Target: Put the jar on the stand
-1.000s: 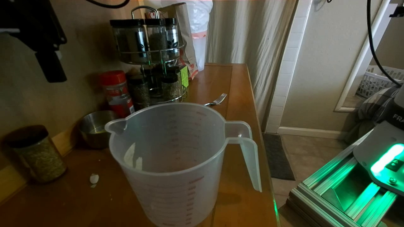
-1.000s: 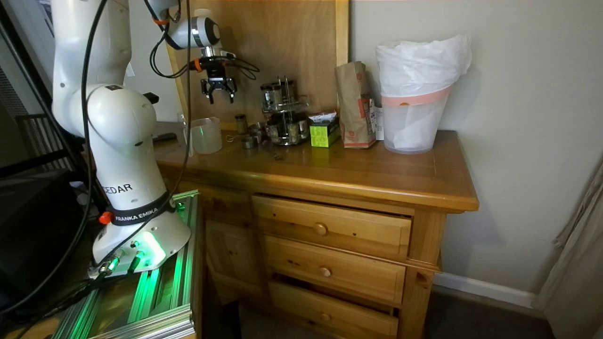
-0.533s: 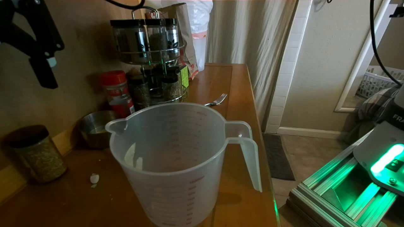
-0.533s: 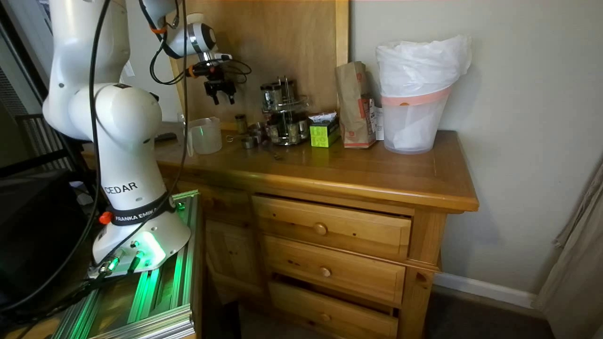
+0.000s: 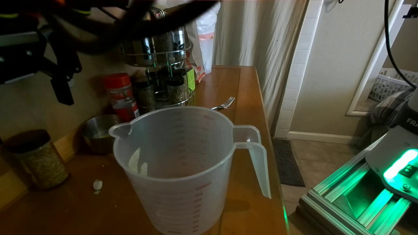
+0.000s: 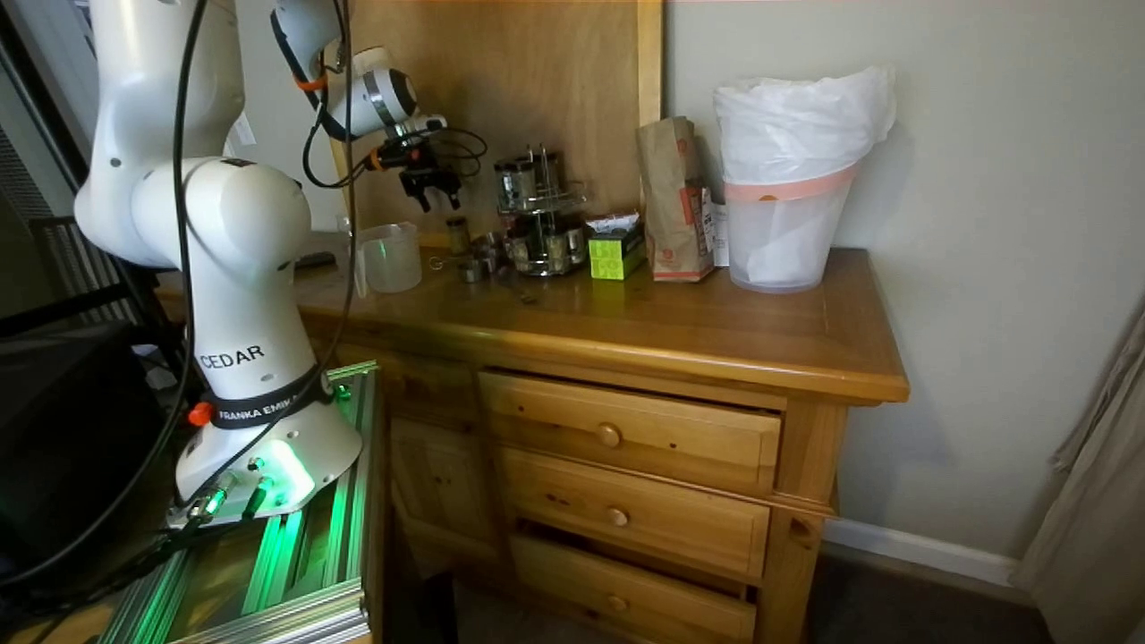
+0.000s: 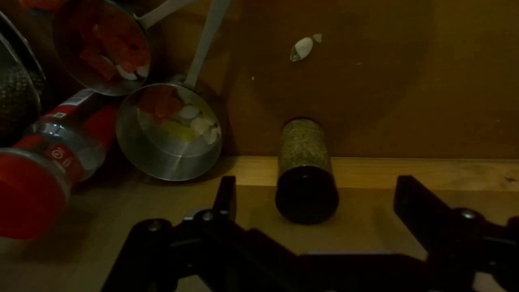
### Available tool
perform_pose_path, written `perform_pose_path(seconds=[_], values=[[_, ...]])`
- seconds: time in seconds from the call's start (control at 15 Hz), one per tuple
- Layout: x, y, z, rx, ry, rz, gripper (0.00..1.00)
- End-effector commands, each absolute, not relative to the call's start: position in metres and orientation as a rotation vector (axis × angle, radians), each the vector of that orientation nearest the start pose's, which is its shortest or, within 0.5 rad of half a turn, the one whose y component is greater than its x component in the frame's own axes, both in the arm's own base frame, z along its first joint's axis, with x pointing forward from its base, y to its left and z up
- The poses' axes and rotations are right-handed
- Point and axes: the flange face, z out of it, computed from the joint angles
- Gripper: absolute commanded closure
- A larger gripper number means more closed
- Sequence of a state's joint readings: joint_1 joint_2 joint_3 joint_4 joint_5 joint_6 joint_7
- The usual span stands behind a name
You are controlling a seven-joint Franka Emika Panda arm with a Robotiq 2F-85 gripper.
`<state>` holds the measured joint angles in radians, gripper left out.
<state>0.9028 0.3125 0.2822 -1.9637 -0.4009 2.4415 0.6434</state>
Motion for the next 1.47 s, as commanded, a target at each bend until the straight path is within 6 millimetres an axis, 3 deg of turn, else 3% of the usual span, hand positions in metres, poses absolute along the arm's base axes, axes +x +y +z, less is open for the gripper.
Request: perform_pose_path(seconds=[0.0, 0.33, 0.87, 1.4], values=[[0.258, 0.566, 0.327, -2.773, -1.152, -0.51, 0.0], [0.26, 0.569, 0.319, -2.739, -1.141, -0.484, 0.0], [0.239, 0.589, 0.316, -2.737, -1.235, -0.5, 0.0], [0.256, 0.592, 0.3, -2.77, -1.214, -0.506, 0.0]])
